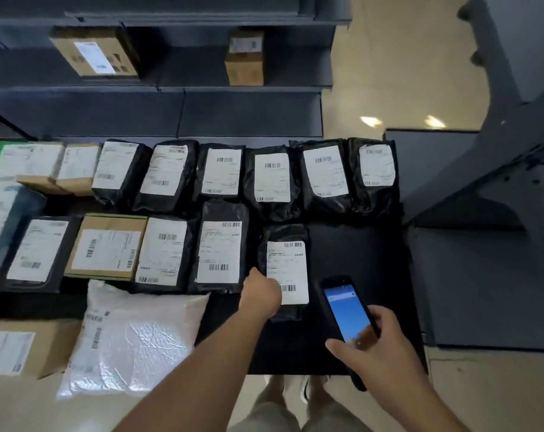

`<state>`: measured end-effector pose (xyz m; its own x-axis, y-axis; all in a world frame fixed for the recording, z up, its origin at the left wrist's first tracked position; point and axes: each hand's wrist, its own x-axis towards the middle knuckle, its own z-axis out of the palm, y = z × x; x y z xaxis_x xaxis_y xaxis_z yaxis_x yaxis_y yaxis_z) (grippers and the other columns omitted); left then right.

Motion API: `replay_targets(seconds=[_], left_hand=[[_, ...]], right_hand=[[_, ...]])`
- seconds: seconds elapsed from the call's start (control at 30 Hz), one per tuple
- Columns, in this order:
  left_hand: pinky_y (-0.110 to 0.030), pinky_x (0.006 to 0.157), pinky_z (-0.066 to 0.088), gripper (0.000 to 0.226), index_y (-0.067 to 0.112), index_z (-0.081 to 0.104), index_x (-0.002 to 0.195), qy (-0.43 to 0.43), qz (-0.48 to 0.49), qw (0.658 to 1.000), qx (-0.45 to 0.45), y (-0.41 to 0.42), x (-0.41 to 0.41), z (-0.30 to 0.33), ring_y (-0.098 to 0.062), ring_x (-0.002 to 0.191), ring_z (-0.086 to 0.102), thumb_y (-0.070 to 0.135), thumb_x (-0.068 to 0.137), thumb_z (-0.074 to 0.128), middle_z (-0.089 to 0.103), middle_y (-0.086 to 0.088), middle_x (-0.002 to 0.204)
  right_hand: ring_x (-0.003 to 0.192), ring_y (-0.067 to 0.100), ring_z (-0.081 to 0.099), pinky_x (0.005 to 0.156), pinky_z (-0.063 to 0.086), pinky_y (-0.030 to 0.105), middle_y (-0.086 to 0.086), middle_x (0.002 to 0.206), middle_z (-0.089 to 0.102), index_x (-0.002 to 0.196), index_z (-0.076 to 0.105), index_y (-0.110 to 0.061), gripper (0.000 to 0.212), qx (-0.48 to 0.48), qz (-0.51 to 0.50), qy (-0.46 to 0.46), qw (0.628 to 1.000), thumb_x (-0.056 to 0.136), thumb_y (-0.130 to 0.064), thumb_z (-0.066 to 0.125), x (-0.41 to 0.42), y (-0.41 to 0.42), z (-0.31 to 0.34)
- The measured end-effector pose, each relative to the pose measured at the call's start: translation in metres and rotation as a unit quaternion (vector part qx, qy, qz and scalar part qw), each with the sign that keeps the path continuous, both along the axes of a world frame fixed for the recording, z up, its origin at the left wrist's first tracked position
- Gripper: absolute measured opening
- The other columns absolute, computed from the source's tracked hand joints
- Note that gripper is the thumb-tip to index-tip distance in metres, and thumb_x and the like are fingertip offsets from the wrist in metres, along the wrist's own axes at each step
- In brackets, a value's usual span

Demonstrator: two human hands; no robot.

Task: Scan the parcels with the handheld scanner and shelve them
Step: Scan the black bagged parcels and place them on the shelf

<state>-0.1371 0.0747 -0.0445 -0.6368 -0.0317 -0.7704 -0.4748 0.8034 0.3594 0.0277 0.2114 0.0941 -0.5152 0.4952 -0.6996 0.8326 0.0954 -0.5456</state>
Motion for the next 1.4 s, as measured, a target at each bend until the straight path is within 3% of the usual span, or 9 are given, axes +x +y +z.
replay_targets(seconds=[0.33, 0.5, 0.63, 0.73, 0.87, 1.1, 1.2, 1.3, 1.4], left_hand=[[-0.050, 0.105, 0.049, 0.063, 0.002, 0.038, 0.151, -0.057, 0.108, 0.992, -0.039, 0.028, -0.007, -0.041, -0.042, 0.129, 0.053, 0.041, 0.103, 0.053, 0.047, -0.021, 0.150], [-0.034, 0.076, 0.046, 0.038, 0.004, 0.069, 0.113, -0.036, 0.080, 0.996, -0.010, 0.028, -0.007, -0.050, -0.033, 0.094, 0.064, 0.034, 0.104, 0.048, 0.067, -0.021, 0.123], [-0.027, 0.056, 0.040, 0.021, 0.012, 0.065, 0.104, 0.011, 0.157, 0.985, 0.066, 0.031, 0.001, -0.034, -0.020, 0.069, 0.058, 0.027, 0.103, 0.051, 0.066, -0.006, 0.093], [-0.028, 0.051, 0.036, 0.020, 0.012, 0.062, 0.098, 0.029, 0.194, 0.973, 0.120, 0.033, 0.006, -0.022, -0.016, 0.057, 0.045, 0.029, 0.104, 0.055, 0.056, -0.002, 0.072], [-0.031, 0.052, 0.034, 0.024, 0.014, 0.059, 0.087, 0.061, 0.202, 0.965, 0.156, 0.031, 0.007, -0.008, -0.014, 0.055, 0.039, 0.031, 0.103, 0.060, 0.049, 0.000, 0.065], [-0.029, 0.052, 0.030, 0.025, 0.016, 0.052, 0.081, 0.120, 0.214, 0.948, 0.202, 0.025, 0.009, 0.037, -0.013, 0.051, 0.033, 0.026, 0.103, 0.061, 0.040, 0.002, 0.061], [-0.035, 0.063, 0.042, 0.020, 0.011, 0.060, 0.089, 0.144, 0.240, 0.935, 0.219, 0.019, 0.009, 0.061, -0.018, 0.065, 0.048, 0.026, 0.102, 0.065, 0.056, -0.004, 0.071], [-0.047, 0.081, 0.058, 0.016, 0.023, 0.066, 0.086, 0.163, 0.275, 0.918, 0.236, 0.012, 0.009, 0.085, -0.025, 0.081, 0.067, 0.033, 0.098, 0.068, 0.075, -0.007, 0.087], [-0.046, 0.085, 0.060, 0.018, 0.022, 0.064, 0.084, 0.180, 0.307, 0.895, 0.268, 0.007, 0.009, 0.111, -0.024, 0.083, 0.070, 0.029, 0.100, 0.067, 0.076, -0.003, 0.084]], right_hand=[[0.089, -0.001, 0.063, 0.071, 0.044, 0.018, -0.014, 0.102, 0.066, 0.137, 0.041, -0.035, 0.083, 0.009, -0.034, -0.041, 0.999, 0.072, -0.043, 0.092, 0.026, 0.008, -0.008], [0.091, 0.002, 0.066, 0.075, 0.048, 0.024, -0.014, 0.106, 0.066, 0.137, 0.041, -0.036, 0.088, 0.015, -0.038, -0.052, 0.998, 0.067, -0.049, 0.093, 0.036, 0.012, -0.010], [0.091, 0.003, 0.067, 0.073, 0.048, 0.023, -0.015, 0.107, 0.066, 0.138, 0.043, -0.036, 0.089, 0.016, -0.039, -0.045, 0.998, 0.066, -0.049, 0.093, 0.043, 0.016, -0.009], [0.091, 0.002, 0.066, 0.071, 0.046, 0.020, -0.015, 0.109, 0.065, 0.137, 0.042, -0.036, 0.088, 0.011, -0.034, -0.036, 0.999, 0.067, -0.048, 0.093, 0.044, 0.020, -0.004], [0.082, -0.002, 0.066, 0.066, 0.044, 0.018, -0.016, 0.102, 0.067, 0.130, 0.045, -0.038, 0.079, 0.013, -0.035, -0.008, 0.999, 0.067, -0.042, 0.094, 0.047, 0.025, 0.006], [0.091, 0.001, 0.066, 0.078, 0.048, 0.025, -0.020, 0.108, 0.062, 0.135, 0.041, -0.040, 0.086, -0.001, 0.011, 0.017, 1.000, 0.067, -0.048, 0.093, 0.049, 0.041, 0.035], [0.091, -0.001, 0.065, 0.075, 0.047, 0.022, -0.020, 0.108, 0.062, 0.132, 0.040, -0.040, 0.082, -0.007, 0.050, 0.022, 0.998, 0.068, -0.050, 0.091, 0.049, 0.049, 0.051], [0.090, 0.000, 0.066, 0.077, 0.049, 0.023, -0.017, 0.105, 0.064, 0.132, 0.041, -0.039, 0.085, -0.002, 0.089, 0.023, 0.996, 0.062, -0.055, 0.087, 0.048, 0.055, 0.069], [0.086, 0.003, 0.068, 0.082, 0.056, 0.030, -0.014, 0.099, 0.068, 0.129, 0.042, -0.040, 0.094, 0.008, 0.135, 0.023, 0.990, 0.047, -0.064, 0.081, 0.047, 0.060, 0.085]])
